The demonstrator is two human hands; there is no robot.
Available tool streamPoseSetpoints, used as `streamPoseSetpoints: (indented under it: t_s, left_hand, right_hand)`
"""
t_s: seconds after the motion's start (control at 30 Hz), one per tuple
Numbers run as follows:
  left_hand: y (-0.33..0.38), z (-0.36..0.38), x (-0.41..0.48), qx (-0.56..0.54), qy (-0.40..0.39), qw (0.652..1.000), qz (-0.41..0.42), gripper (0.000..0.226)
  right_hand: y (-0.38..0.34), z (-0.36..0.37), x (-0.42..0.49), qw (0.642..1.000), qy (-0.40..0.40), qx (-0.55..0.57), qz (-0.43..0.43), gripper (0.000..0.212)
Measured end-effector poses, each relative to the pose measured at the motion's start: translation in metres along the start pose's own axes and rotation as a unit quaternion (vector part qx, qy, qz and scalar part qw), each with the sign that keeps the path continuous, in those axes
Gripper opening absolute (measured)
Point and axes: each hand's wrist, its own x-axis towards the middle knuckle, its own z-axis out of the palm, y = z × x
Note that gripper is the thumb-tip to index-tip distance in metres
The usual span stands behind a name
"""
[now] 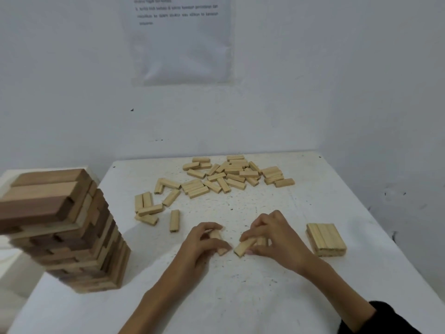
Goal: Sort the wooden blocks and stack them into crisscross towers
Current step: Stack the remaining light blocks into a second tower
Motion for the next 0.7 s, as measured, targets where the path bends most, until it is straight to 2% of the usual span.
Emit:
streamPoseSetpoints:
  t_s: [0.07, 0.23, 0.33, 0.4, 0.53, 0.6, 0.7]
  left_hand:
    - [0.001, -0.001, 0.002, -0.017, -0.012, 1.000, -0.005, 0.053]
    - [0.008, -0.004, 0.002, -0.057, 0.017, 0.998, -0.026, 0.041]
    - [0.003, -0.009, 0.002, -0.032, -0.015, 0.998, -0.048, 0.038]
    - [0.000, -0.011, 0.003, -0.017, -0.038, 0.997, -0.058, 0.041]
    - [0.003, -0.012, 0.004, -0.024, -0.053, 0.996, -0.073, 0.051]
    - [0.004, -0.012, 0.003, -0.028, -0.058, 0.995, -0.078, 0.055]
    - [0.002, -0.012, 0.003, -0.037, -0.056, 0.994, -0.084, 0.056]
  right_hand:
    - [0.005, 0.009, -0.001, 0.999, 0.019, 0.028, -0.007, 0.032]
    - [0.012, 0.022, -0.010, 0.985, 0.109, 0.132, 0.008, 0.052]
    - [0.012, 0.024, -0.018, 0.980, 0.129, 0.152, 0.020, 0.063]
    - [0.011, 0.025, -0.021, 0.980, 0.139, 0.138, 0.019, 0.073]
    - [0.017, 0.020, -0.027, 0.988, 0.145, 0.037, 0.047, 0.087]
    - [0.020, 0.020, -0.031, 0.988, 0.140, 0.025, 0.061, 0.088]
    - [0.016, 0.025, -0.032, 0.988, 0.131, 0.060, 0.060, 0.074]
